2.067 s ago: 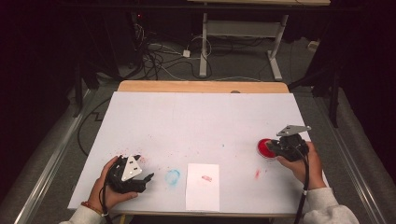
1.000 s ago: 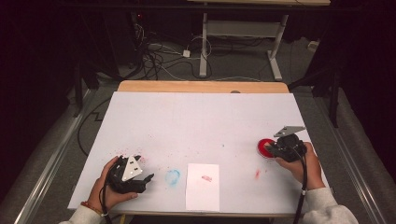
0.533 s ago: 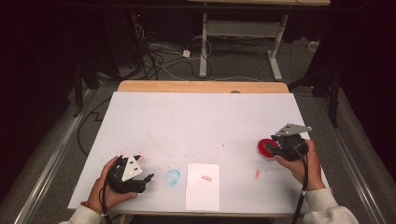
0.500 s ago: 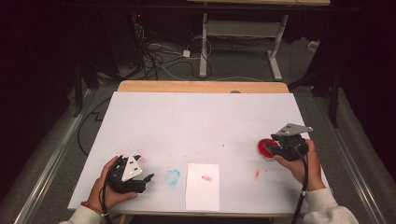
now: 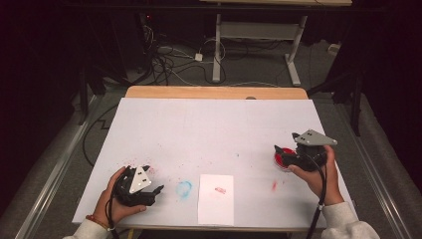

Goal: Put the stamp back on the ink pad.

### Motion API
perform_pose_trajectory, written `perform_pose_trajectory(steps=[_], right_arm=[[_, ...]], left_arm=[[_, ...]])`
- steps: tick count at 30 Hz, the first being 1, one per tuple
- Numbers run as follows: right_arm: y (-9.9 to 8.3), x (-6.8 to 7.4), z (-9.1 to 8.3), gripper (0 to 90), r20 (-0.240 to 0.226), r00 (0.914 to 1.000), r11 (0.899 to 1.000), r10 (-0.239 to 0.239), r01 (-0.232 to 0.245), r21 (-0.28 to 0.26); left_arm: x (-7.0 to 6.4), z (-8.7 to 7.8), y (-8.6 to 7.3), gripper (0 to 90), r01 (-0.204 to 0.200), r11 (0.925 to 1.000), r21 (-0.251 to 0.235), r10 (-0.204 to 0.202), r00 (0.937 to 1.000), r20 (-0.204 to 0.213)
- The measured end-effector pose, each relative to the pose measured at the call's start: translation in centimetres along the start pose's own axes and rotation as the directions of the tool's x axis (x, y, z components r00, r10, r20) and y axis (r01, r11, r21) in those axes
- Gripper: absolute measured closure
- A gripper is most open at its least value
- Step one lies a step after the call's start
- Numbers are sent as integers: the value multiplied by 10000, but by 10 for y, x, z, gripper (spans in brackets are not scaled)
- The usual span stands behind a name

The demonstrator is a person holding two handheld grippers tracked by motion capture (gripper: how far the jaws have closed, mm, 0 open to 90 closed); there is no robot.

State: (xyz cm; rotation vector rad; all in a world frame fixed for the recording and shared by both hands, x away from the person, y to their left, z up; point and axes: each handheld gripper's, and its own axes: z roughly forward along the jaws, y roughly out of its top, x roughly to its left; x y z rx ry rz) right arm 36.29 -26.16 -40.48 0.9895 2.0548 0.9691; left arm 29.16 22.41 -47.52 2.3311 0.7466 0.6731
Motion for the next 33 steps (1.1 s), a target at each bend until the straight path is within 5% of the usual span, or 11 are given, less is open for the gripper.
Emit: perform_pose_trajectory(steps=[6,33], right_arm=[[1,4,1,195,183,9995,9992,242,-236,-324],[1,35,-33,198,75,9957,9853,-927,928,-1432]], left_arm=[[0,0,0,214,19,10000,-10,-19,10000,-1],[0,-1,1,214,32,10000,-49,-32,10000,-10]])
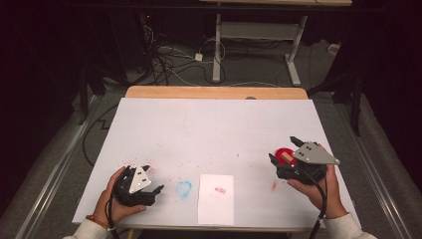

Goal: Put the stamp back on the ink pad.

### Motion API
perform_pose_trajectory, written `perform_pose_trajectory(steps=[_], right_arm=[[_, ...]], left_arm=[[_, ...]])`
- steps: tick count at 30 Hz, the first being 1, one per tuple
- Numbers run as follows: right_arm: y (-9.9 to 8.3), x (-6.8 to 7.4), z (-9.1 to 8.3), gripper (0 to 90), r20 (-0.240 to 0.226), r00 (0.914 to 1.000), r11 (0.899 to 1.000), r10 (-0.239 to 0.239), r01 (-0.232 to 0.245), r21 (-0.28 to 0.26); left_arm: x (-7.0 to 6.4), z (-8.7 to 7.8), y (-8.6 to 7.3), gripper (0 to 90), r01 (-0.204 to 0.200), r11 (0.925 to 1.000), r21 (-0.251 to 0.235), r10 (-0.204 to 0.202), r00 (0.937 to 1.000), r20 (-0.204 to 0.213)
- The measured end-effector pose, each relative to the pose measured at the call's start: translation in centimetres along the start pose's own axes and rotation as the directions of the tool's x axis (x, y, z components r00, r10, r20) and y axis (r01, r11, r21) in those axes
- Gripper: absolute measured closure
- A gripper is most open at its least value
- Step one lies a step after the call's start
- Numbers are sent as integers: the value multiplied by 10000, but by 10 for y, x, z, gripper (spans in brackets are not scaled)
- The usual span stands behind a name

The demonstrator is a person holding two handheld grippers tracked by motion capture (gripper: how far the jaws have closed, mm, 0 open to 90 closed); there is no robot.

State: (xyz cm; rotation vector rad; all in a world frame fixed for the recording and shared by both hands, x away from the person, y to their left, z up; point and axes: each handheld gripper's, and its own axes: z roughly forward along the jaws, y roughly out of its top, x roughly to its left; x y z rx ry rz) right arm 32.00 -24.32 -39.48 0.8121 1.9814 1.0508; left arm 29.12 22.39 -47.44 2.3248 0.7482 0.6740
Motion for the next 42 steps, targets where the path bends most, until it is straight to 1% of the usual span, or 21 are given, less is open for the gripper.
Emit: perform_pose_trajectory(steps=[10,12,16,17,20,25,31,33,39,42], right_arm=[[-6,5,-11,198,-64,9997,9996,-227,226,-152],[-8,6,-13,198,-13,9996,9994,-295,294,-172],[-14,8,-16,198,-122,9993,9993,-349,347,-162],[-15,8,-17,198,-110,9990,9989,-442,440,-174],[-19,10,-19,198,-104,9987,9986,-495,493,-209],[-25,11,-23,196,215,9977,9977,-642,647,-212],[-34,9,-28,194,211,9978,9978,-625,629,-197],[-37,9,-29,192,343,9971,9977,-673,677,-96],[-48,6,-35,192,352,9980,9986,-526,526,-9],[-55,6,-36,191,407,9978,9985,-525,518,170]], left_arm=[[0,1,0,214,-2,10000,23,2,10000,21],[-1,1,0,214,-8,10000,20,8,10000,29],[0,1,0,214,-1,10000,22,1,10000,35],[-1,1,0,214,0,10000,17,-1,10000,39],[-1,1,0,214,3,10000,21,-3,10000,51],[0,1,1,213,31,10000,-8,-31,10000,44],[-1,0,1,211,61,10000,-45,-61,10000,36],[-1,0,1,211,84,9999,-104,-83,9999,65],[-1,-1,1,211,66,9999,-118,-65,9999,76],[-1,-1,1,211,90,9999,-139,-89,9999,86]])
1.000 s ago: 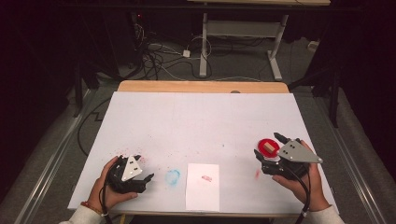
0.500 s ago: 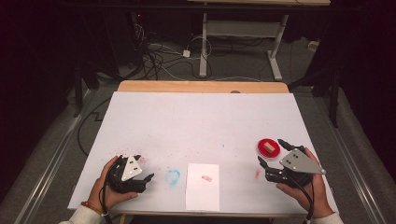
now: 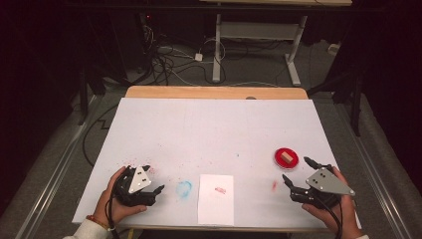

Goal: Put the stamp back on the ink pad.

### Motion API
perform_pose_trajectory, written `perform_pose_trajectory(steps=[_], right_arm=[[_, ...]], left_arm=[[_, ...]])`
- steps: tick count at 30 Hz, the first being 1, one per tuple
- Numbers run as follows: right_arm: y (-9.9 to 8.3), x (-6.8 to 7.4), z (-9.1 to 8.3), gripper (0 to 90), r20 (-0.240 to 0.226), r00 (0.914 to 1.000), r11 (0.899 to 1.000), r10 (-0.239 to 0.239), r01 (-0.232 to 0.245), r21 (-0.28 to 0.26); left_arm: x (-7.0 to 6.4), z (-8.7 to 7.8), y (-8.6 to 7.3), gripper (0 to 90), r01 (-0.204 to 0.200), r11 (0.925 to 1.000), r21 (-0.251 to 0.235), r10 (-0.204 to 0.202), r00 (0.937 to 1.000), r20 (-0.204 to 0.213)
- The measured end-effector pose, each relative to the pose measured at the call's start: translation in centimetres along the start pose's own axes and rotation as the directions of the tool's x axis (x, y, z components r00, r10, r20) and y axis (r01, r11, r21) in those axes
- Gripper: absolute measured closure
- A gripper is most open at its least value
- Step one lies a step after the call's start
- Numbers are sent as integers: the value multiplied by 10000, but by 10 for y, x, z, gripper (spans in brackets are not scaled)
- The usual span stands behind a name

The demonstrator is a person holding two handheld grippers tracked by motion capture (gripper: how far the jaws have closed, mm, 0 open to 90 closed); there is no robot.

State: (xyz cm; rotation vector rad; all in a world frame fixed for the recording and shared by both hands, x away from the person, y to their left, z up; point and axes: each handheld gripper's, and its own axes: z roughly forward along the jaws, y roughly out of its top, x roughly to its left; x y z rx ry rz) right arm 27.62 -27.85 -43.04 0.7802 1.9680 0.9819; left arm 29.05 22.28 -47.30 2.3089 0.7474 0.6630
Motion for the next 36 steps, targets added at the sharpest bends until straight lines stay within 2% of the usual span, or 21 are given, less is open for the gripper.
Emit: perform_pose_trajectory(steps=[11,16,21,25,30,36], right_arm=[[-27,1,-2,188,-126,9999,9992,-42,47,397],[-41,-3,-1,190,-59,9991,9972,418,-414,621],[-54,-4,0,190,-103,9984,9940,558,-546,952],[-56,-5,-1,190,-129,9976,9935,686,-671,924],[-55,-3,0,190,-151,9985,9941,530,-514,956],[-53,-1,-2,190,-95,9985,9946,538,-527,890]], left_arm=[[-3,3,3,208,-123,9999,-23,123,9999,85],[-5,3,5,204,-185,9998,-90,186,9998,83],[-7,4,6,193,-301,9995,-133,302,9995,31],[-9,2,5,177,-330,9991,-248,330,9995,2],[-11,0,5,169,-549,9982,-226,547,9985,-84],[-10,1,5,169,-525,9983,-233,524,9986,-68]])
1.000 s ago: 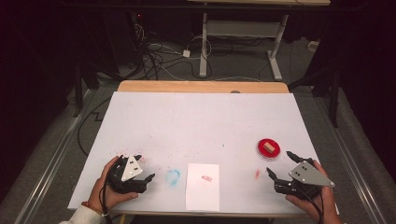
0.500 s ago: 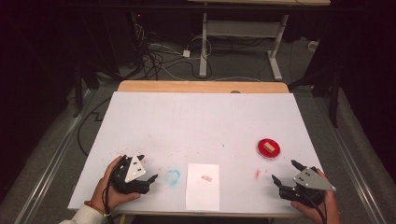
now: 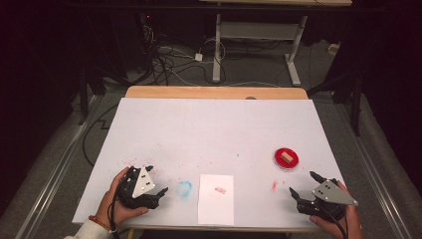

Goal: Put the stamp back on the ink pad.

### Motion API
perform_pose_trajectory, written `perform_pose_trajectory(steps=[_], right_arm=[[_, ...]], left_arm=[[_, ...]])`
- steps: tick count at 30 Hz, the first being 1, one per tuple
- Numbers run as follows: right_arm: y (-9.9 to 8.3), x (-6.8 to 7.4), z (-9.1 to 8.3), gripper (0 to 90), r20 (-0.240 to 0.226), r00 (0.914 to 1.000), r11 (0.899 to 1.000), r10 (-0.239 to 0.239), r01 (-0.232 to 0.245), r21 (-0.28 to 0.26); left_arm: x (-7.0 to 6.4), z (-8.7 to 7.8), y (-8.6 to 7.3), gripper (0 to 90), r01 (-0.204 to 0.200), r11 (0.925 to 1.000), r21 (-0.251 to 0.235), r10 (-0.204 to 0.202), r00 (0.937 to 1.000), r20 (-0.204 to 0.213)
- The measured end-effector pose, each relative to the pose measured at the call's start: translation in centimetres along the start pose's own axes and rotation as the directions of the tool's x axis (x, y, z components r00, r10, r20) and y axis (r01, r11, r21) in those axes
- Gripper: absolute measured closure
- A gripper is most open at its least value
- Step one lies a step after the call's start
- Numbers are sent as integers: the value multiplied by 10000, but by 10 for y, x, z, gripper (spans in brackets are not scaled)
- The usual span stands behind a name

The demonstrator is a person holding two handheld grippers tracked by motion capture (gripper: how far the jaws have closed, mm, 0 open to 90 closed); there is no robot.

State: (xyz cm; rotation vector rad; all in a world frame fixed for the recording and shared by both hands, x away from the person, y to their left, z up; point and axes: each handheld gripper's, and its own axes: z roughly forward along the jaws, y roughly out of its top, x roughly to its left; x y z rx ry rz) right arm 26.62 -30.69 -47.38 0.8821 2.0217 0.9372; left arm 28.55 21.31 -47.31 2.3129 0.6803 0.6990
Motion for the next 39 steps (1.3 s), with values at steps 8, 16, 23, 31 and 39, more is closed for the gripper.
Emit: perform_pose_trajectory(steps=[8,16,23,31,39], right_arm=[[0,0,0,190,-57,10000,10000,-30,30,-63],[1,1,0,190,-56,10000,10000,-45,44,-82],[3,1,0,190,-50,10000,9999,-67,67,-123],[5,2,-1,189,-85,9997,9995,-214,212,-226],[6,5,2,189,-111,9995,9995,-296,294,-145]], left_arm=[[-1,1,1,169,-35,10000,60,35,10000,35],[0,2,0,169,-18,9999,116,17,10000,77],[0,3,1,169,-15,9999,147,14,10000,59],[0,4,1,169,-55,9997,238,54,10000,35],[2,5,1,169,-49,9997,227,48,10000,53]])
